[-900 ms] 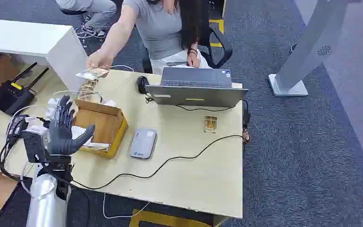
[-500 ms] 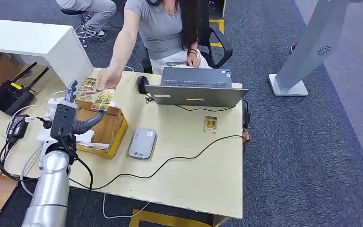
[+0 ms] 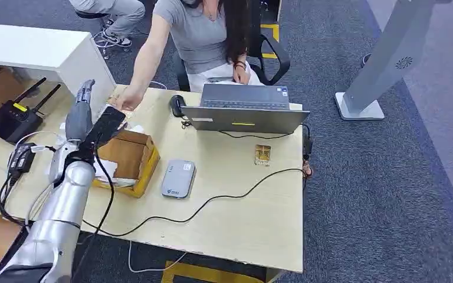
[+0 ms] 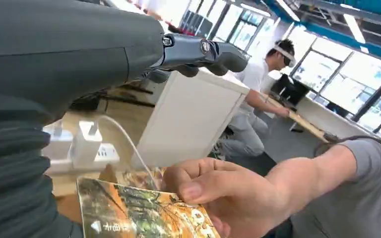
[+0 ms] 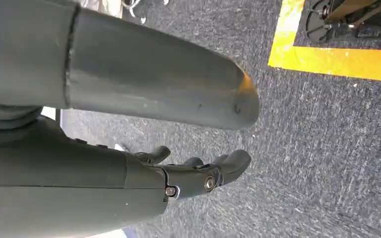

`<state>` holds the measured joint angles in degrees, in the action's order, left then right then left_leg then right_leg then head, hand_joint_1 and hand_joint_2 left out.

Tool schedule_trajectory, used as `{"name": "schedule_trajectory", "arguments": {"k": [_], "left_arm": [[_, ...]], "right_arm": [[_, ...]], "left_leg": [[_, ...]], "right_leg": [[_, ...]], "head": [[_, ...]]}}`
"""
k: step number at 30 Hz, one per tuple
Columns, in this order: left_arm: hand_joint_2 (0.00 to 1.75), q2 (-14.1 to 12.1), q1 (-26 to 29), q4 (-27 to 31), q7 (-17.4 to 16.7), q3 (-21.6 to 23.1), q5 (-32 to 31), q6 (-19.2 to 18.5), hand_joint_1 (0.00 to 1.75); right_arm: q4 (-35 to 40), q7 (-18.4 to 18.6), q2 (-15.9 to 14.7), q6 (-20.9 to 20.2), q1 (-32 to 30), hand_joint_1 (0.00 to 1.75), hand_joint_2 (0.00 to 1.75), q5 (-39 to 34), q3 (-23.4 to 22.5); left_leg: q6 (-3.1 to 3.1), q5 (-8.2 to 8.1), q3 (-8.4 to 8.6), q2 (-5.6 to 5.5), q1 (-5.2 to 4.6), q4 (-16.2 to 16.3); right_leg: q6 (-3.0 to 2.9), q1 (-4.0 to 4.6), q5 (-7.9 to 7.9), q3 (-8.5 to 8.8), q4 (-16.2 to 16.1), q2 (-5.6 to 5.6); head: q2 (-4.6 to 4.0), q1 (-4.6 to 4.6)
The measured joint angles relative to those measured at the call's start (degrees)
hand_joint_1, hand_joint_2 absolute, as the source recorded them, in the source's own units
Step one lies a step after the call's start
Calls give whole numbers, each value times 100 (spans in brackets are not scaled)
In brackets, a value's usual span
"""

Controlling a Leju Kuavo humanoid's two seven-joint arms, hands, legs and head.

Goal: Pass the card to the sensor for recognition and then transmit it.

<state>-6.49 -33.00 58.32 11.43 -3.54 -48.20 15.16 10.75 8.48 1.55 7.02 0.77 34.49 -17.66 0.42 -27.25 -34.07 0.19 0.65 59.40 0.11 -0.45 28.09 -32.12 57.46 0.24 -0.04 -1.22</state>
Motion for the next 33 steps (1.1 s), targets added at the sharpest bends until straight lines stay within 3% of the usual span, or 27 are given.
{"name": "schedule_trajectory", "arguments": {"k": [7, 13, 14, 30, 33], "left_arm": [[175, -201, -347, -493, -206, 210, -777, 515, 0], [175, -372, -434, -693, -385, 274, -1310, 770, 0], [175, -394, -437, -716, -385, 274, -1321, 772, 175], [175, -448, -441, -862, -354, 280, -1315, 757, 175], [175, -440, -415, -871, -211, 284, -1208, 746, 175]], "right_arm": [[0, -131, -33, -61, 11, 0, 0, 90, -2], [-2, -514, -46, -57, 14, 0, 0, 116, -22], [-2, -536, -46, -52, 14, 0, 0, 125, -28], [-7, -400, -55, -61, 14, 0, 0, 217, -37], [-7, -413, -55, -61, 13, 0, 0, 221, -46]], "left_leg": [[0, 0, -1, 4, 0, 0], [0, 0, -1, 3, 1, 0], [0, 0, -1, 3, 1, 0], [0, 0, -2, 2, 0, 0], [0, 0, -1, 3, 0, 0]], "right_leg": [[-1, 0, -1, -1, 2, 5], [-1, 0, 0, -2, 2, 5], [-1, 0, 0, -2, 2, 5], [-1, 0, -1, -2, 2, 4], [-1, 0, -1, -2, 2, 4]], "head": [[0, -4], [0, -7], [0, -7], [0, -7], [0, -7]]}}
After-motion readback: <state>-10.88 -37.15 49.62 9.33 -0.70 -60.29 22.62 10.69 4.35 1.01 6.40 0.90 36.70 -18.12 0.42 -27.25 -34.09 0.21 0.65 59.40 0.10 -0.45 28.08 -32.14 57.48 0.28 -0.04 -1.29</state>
